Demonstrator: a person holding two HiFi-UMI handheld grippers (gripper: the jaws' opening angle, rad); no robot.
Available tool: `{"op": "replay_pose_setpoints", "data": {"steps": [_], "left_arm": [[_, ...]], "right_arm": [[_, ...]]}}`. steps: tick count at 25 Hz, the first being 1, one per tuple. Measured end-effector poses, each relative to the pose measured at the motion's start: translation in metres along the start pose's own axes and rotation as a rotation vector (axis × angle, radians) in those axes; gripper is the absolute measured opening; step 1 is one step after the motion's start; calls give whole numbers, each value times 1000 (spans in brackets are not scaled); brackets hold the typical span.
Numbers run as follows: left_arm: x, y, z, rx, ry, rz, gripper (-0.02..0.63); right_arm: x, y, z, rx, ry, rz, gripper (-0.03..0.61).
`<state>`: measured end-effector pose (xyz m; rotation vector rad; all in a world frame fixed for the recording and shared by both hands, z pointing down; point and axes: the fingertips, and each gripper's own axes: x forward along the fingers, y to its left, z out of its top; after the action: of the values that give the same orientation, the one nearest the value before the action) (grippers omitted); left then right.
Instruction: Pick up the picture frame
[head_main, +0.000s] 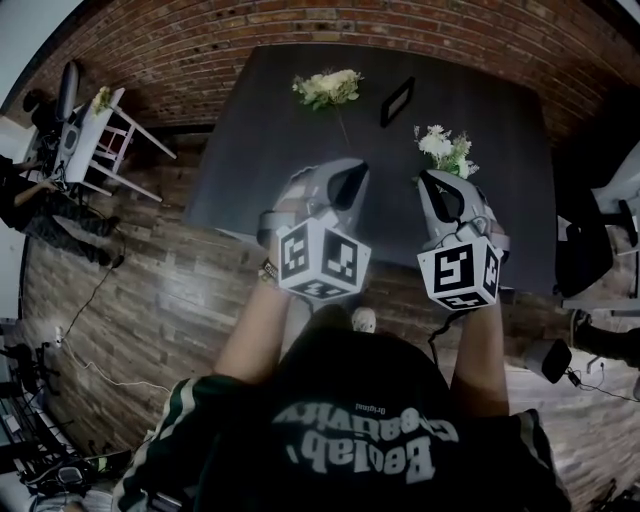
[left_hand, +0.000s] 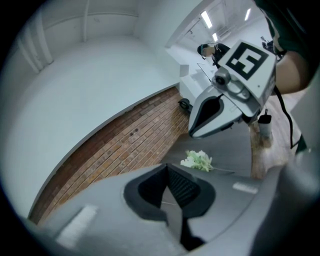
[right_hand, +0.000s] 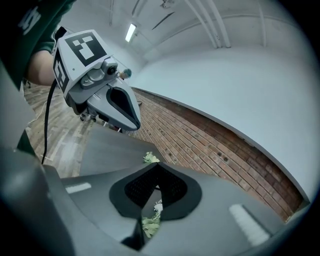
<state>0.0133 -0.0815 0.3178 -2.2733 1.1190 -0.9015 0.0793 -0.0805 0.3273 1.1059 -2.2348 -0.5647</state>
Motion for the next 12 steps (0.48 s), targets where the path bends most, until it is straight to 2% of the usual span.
{"op": "replay_pose_setpoints", "data": {"steps": [12], "left_arm": [[16, -4, 2, -4, -1, -23, 2]], "right_arm": [[2, -6, -12, 17, 27, 2, 6]]}}
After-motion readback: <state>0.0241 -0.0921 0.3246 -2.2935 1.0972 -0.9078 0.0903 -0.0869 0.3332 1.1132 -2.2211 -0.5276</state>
